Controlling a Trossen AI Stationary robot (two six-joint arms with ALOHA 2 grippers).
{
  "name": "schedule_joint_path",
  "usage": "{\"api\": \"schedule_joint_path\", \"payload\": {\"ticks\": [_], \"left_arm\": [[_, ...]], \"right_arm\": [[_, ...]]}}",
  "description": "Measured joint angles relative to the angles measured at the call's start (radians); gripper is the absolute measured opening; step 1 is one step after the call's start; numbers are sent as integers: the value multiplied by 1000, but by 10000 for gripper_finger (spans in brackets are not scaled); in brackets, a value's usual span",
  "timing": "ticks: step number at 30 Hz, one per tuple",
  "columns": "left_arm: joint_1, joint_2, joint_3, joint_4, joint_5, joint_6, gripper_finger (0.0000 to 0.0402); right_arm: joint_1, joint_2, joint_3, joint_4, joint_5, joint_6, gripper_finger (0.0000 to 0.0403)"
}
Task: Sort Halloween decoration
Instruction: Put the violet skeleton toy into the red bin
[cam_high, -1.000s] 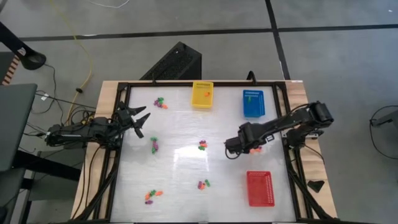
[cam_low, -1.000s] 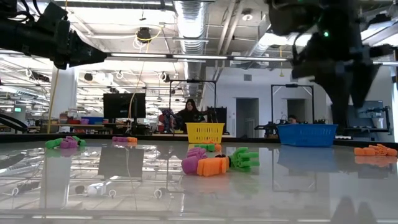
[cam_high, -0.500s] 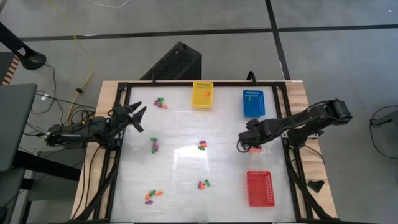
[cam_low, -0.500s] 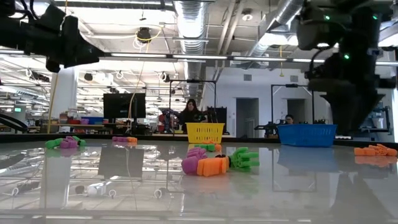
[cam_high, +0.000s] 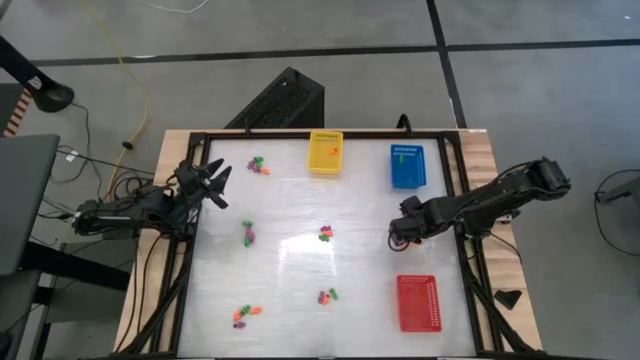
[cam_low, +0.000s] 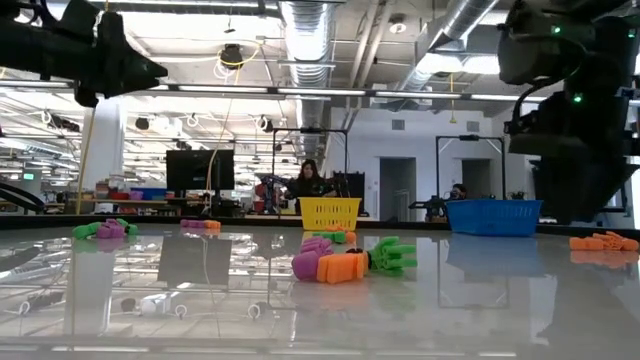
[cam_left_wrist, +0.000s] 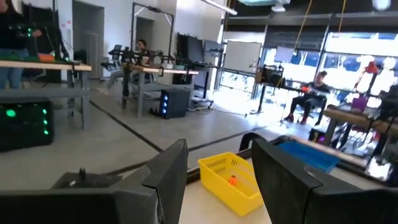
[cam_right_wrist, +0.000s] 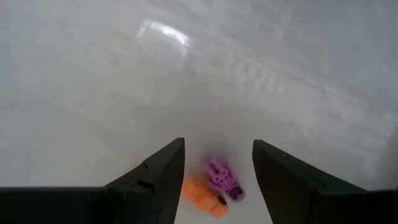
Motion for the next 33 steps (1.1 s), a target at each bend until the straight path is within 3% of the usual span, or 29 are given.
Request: {"api": "schedule_joint_path", "payload": {"ticks": [6,18,22,28,33], "left_arm": [[0,0,0,-29,0,87,169],[0,0,0,-202,9,58,169],[0,0,0,-213,37,36,169],[0,0,0,-213,45,35,169],[0,0,0,-207,45,33,169]], "right_arm": [[25,9,-33,49,-3,109,218],[34,85,-39,62,-106,236,210],[33,107,-39,41,-131,237,173],[31,82,-34,19,-132,216,77],[15,54,5,-24,-39,142,23]]}}
